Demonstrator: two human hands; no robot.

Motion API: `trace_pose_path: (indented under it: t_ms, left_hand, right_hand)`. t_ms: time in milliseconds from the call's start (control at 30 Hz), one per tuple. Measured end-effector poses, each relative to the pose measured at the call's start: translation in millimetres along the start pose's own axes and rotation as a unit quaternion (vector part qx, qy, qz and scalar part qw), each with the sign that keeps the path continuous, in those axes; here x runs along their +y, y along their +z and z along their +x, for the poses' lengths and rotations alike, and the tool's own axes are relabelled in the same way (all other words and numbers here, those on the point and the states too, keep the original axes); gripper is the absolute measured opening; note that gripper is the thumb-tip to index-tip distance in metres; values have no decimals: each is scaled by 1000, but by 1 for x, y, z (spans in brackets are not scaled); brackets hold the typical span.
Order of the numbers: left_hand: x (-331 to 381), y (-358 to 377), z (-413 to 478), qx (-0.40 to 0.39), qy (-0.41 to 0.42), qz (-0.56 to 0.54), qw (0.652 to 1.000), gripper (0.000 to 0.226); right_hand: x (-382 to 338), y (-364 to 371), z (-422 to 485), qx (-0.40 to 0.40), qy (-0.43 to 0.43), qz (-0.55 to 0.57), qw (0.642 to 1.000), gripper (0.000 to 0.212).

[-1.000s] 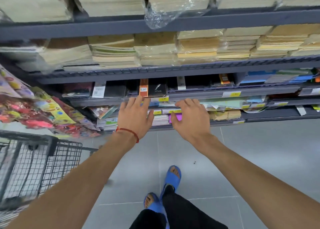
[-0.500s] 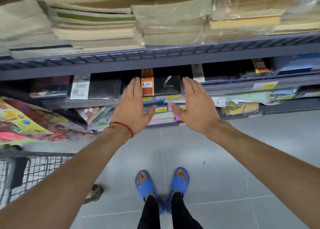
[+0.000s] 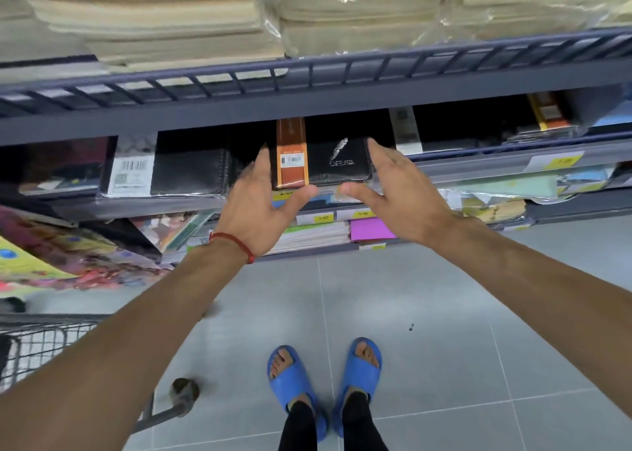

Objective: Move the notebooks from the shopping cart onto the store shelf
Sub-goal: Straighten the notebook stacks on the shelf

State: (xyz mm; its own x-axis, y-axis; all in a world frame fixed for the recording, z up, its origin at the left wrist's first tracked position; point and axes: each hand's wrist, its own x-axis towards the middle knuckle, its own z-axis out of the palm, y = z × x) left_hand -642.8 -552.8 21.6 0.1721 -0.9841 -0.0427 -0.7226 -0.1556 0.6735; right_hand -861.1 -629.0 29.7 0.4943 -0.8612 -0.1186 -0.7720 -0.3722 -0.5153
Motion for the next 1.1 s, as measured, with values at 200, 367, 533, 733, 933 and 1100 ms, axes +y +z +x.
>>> trace_pose_path:
  t_ms: [200,367,533,733,933,1100]
  left_hand:
    - [8,1,7,38,-48,-7,998,57]
    - [11,4,11,76,-84,8,994,55]
    - [15,7,17,118,-102,-1,988,50]
    - [11,9,21,119,-106,9,987,51]
    - [13,10,27,119,-114,57,985,56]
    - [11,13,28,146,-125,26,981,60]
  right_hand:
    - [-8,3,6,53,13,-14,998,55]
    - [-14,10,7,106,35,-28,993,63]
    - [-14,8,11,141,45,-18,989,61]
    - [-14,5,8,117,26,-27,992,52]
    - [-10,3,11,106,21,1,994,38]
    - [-6,4,15,122,15,16,992,36]
